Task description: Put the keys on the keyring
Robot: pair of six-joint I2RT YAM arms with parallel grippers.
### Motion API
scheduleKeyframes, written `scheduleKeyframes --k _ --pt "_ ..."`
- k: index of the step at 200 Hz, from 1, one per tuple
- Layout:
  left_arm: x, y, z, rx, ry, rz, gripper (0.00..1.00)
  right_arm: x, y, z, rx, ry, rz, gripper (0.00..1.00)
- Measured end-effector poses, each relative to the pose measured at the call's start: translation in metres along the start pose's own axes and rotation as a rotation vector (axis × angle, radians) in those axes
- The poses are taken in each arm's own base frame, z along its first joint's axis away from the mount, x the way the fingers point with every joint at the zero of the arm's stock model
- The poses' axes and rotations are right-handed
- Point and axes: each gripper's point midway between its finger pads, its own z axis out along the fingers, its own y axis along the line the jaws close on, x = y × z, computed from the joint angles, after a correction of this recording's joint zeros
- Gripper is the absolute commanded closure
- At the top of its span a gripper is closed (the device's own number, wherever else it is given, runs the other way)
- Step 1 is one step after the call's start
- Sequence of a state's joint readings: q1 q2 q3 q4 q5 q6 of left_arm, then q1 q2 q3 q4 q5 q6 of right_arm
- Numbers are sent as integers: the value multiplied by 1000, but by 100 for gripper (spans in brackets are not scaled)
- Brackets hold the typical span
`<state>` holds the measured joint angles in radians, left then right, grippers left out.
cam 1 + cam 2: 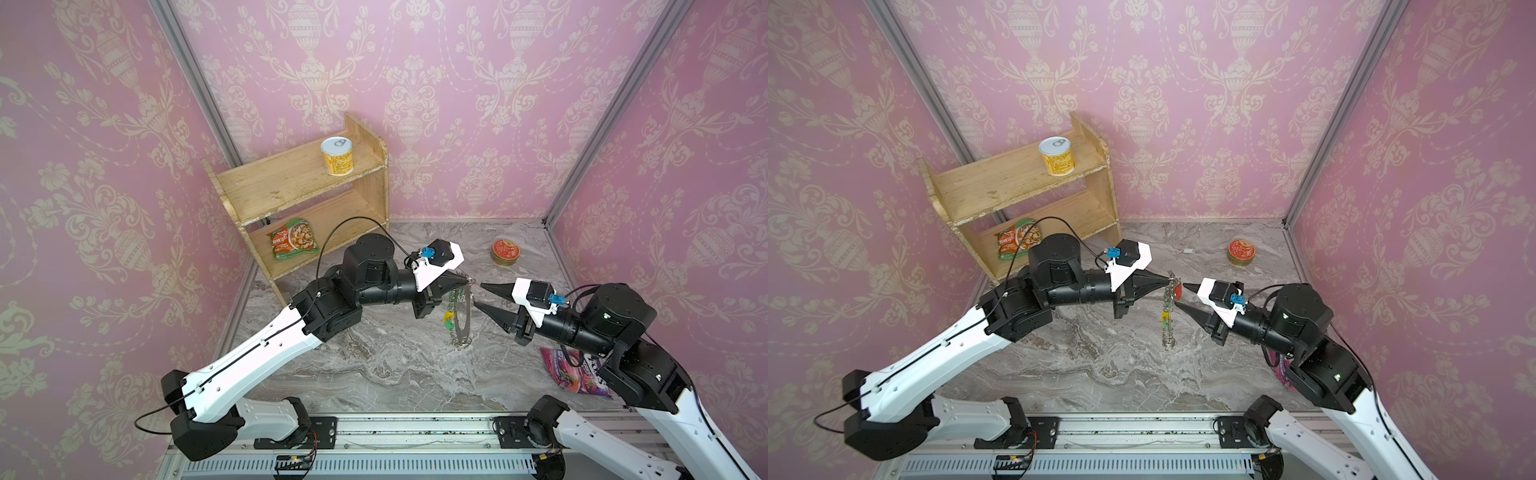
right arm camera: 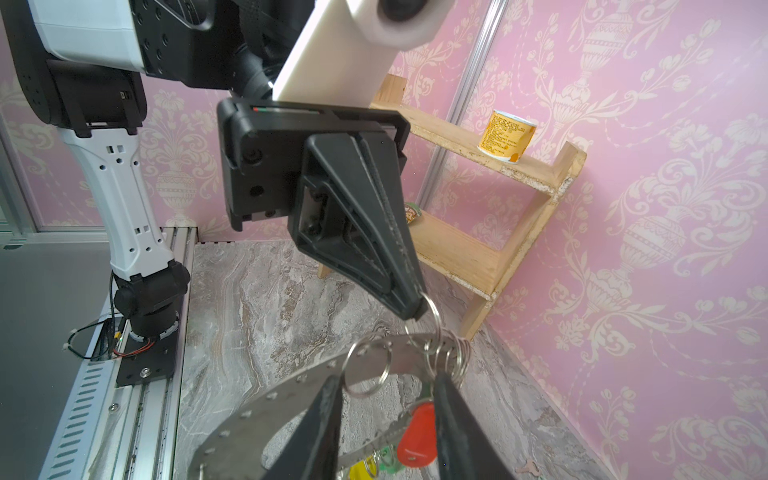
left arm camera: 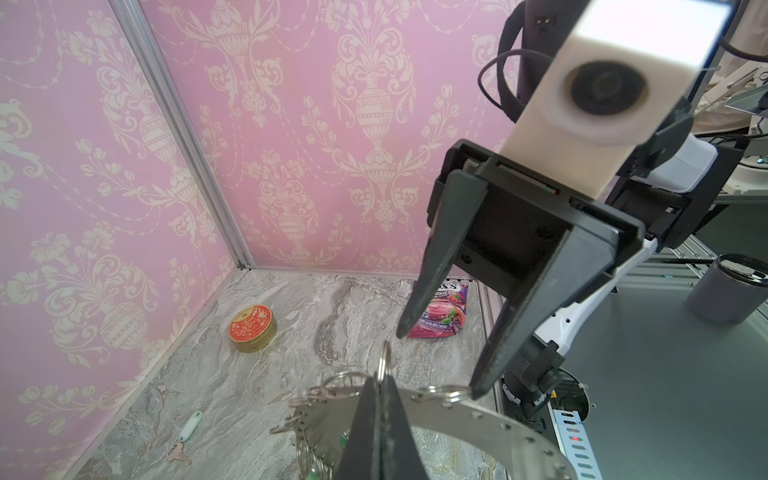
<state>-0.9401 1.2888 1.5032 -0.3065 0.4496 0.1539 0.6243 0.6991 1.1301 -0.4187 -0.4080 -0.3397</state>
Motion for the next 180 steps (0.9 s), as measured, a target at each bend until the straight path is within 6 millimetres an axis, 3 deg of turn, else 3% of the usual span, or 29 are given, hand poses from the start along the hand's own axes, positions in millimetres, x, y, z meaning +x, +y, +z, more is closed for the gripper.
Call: scheduleKeyframes --k 78,180 --pt "2 1 6 -2 7 -27 100 -3 4 2 -23 -14 3 62" --pt "-11 5 10 -10 -14 -64 100 -1 9 3 -31 -2 -1 63"
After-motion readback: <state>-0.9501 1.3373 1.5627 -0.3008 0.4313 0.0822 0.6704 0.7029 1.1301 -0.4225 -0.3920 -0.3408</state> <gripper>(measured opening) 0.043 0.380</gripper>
